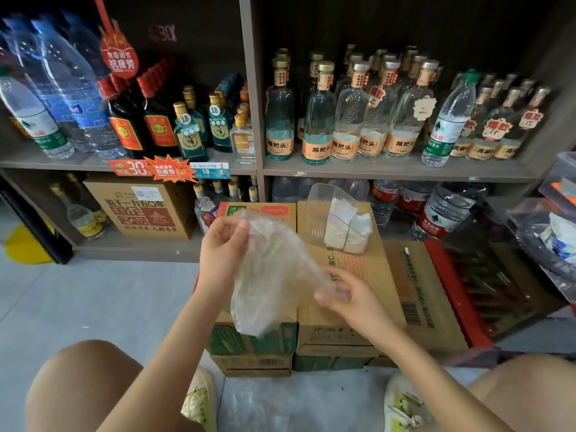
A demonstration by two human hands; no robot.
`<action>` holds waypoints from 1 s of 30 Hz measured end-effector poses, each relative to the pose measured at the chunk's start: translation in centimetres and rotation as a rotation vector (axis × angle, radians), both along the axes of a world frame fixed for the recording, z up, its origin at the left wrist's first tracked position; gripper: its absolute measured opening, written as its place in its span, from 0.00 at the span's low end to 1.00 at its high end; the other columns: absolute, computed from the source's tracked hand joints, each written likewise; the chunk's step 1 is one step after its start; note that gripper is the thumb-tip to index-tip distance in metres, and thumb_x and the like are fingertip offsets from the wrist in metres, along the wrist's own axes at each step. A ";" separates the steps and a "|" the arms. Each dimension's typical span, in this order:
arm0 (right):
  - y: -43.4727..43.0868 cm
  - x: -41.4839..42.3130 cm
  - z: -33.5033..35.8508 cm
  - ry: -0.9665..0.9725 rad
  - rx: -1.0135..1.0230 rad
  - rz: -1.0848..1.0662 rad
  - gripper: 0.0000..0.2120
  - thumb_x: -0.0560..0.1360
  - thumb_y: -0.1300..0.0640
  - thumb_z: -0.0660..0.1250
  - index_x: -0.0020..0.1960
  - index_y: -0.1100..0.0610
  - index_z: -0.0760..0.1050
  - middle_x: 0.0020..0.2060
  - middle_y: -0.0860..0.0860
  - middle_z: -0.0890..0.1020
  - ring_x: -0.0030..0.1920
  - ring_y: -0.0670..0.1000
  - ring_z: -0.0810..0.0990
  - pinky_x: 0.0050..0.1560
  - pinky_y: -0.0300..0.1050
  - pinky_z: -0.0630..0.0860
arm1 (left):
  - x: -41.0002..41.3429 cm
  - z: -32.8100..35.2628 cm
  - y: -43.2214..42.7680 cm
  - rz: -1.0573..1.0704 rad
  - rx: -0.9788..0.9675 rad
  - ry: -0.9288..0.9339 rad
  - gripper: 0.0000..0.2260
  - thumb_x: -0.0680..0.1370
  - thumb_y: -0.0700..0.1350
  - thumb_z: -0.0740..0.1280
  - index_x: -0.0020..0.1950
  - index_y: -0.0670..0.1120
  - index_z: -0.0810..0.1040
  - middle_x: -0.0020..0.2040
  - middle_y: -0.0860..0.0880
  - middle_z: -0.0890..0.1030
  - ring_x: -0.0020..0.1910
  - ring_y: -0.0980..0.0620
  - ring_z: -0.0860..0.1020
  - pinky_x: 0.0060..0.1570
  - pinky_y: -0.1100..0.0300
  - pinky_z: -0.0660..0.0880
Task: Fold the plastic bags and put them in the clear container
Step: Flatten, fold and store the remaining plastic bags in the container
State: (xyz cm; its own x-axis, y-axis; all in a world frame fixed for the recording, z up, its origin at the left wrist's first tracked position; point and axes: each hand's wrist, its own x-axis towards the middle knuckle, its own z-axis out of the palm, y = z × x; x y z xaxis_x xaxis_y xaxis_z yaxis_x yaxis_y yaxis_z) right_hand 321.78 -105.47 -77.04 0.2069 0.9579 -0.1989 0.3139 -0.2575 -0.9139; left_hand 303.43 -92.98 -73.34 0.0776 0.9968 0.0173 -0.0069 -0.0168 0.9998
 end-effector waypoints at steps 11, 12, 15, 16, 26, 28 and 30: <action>0.3 4.8 1.7 0.457 -0.028 -0.222 0.12 0.67 0.62 0.71 0.49 0.65 0.79 0.34 0.57 0.81 0.30 0.47 0.76 0.29 0.36 0.73 | -3.1 -2.2 1.2 0.082 0.027 0.216 0.09 0.79 0.48 0.66 0.44 0.44 0.76 0.41 0.41 0.80 0.40 0.40 0.78 0.42 0.46 0.76; 0.9 5.1 1.8 0.453 -0.018 -0.277 0.11 0.69 0.63 0.71 0.50 0.64 0.79 0.37 0.57 0.81 0.31 0.47 0.76 0.30 0.36 0.73 | -2.8 -2.6 1.3 0.082 0.024 0.253 0.10 0.80 0.48 0.65 0.45 0.42 0.75 0.37 0.42 0.78 0.36 0.44 0.76 0.38 0.50 0.73; 2.5 4.7 1.3 0.293 0.017 -0.393 0.17 0.73 0.60 0.70 0.60 0.54 0.73 0.46 0.53 0.82 0.43 0.49 0.81 0.42 0.43 0.78 | -1.8 -4.4 2.5 0.151 -0.084 0.330 0.13 0.81 0.46 0.61 0.48 0.36 0.73 0.33 0.47 0.72 0.33 0.48 0.71 0.34 0.55 0.66; 2.7 4.1 1.0 0.180 0.024 -0.394 0.21 0.72 0.57 0.71 0.63 0.49 0.70 0.48 0.50 0.82 0.46 0.49 0.81 0.47 0.44 0.78 | -1.5 -5.1 3.2 0.184 -0.146 0.336 0.12 0.81 0.45 0.61 0.50 0.35 0.73 0.35 0.47 0.73 0.35 0.45 0.73 0.34 0.55 0.66; 5.9 -3.8 -4.4 -0.178 0.002 -0.093 0.30 0.71 0.43 0.71 0.70 0.48 0.67 0.66 0.44 0.72 0.67 0.47 0.69 0.67 0.49 0.68 | -2.5 -6.2 5.3 0.049 -0.800 -0.216 0.28 0.78 0.59 0.64 0.67 0.39 0.69 0.62 0.36 0.75 0.60 0.39 0.76 0.58 0.47 0.75; 7.1 -4.5 -5.3 -0.200 0.035 -0.158 0.21 0.73 0.44 0.69 0.64 0.48 0.73 0.60 0.43 0.77 0.61 0.47 0.74 0.59 0.45 0.73 | -3.0 -5.8 3.6 0.045 -0.758 -0.130 0.30 0.79 0.59 0.63 0.71 0.38 0.65 0.60 0.35 0.76 0.57 0.39 0.76 0.56 0.49 0.75; 7.9 -5.2 -6.0 -0.188 0.046 -0.167 0.19 0.73 0.42 0.68 0.60 0.48 0.76 0.56 0.43 0.80 0.58 0.47 0.77 0.55 0.45 0.75 | -3.3 -6.3 1.7 0.049 -0.707 -0.019 0.29 0.79 0.58 0.64 0.71 0.38 0.66 0.51 0.37 0.77 0.47 0.41 0.78 0.46 0.53 0.77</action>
